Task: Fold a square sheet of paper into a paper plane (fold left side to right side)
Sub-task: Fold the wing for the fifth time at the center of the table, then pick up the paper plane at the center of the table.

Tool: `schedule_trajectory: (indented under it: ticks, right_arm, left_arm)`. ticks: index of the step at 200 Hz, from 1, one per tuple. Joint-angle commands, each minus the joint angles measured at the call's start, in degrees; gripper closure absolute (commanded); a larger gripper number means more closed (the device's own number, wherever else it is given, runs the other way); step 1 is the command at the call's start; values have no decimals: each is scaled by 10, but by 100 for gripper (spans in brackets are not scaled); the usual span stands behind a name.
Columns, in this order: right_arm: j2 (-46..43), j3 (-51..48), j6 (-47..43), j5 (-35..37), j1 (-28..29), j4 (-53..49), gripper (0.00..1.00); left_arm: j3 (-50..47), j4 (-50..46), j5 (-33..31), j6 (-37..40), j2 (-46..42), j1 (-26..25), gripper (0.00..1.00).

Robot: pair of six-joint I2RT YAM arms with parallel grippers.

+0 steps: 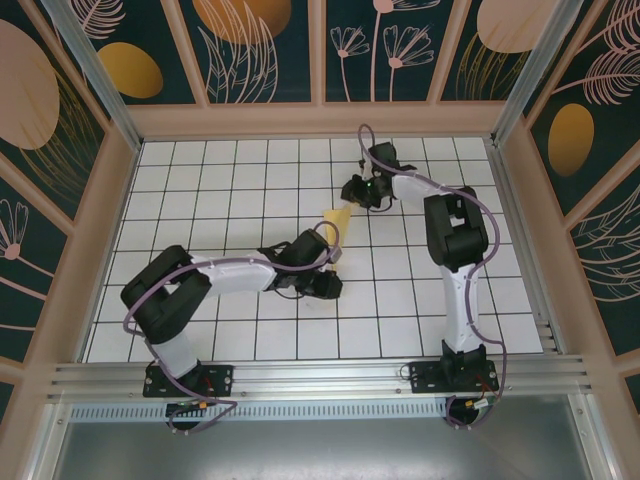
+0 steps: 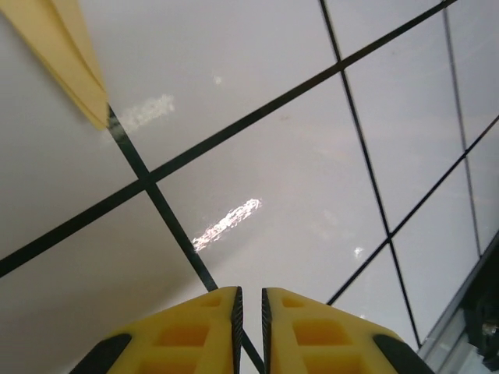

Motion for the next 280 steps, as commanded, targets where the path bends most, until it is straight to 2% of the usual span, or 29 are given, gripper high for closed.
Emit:
schedule_trajectory:
  ticks: [1,16,34,53,83,104,122,161,210,280]
  right_arm:
    - [-28,52,-29,35,-8,-35,66]
    - [-46,63,-36,53,-9,-58,64]
    - [-70,59,-34,77,-5,-89,63]
    - [-99,44,-32,132,13,-124,61]
    - [-134,18,-23,202,81,-157,56]
    - [-123,27,-8,238,131,-191,57]
    - [-105,38,7,263,175,-219,57]
    - [-52,79,25,337,227,-282,56]
    - [-10,100,30,425,255,-350,54]
    - [-13,41,45,413,262,-339,53]
  left_arm:
    - [11,-16,-7,14,-49,31,80]
    - [5,-15,-27,14,-73,56,75]
    - [7,-29,-80,9,-96,82,70]
    - [13,-49,-179,0,-112,102,65]
    - [2,-43,-277,-35,-122,128,54]
    - [-6,-45,-344,-56,-128,129,52]
    - [-27,-36,-377,-70,-144,129,48]
    - [-72,-21,-400,-79,-171,129,44]
    - [-89,-4,-383,-81,-173,129,42]
    - [-98,3,-369,-84,-169,129,41]
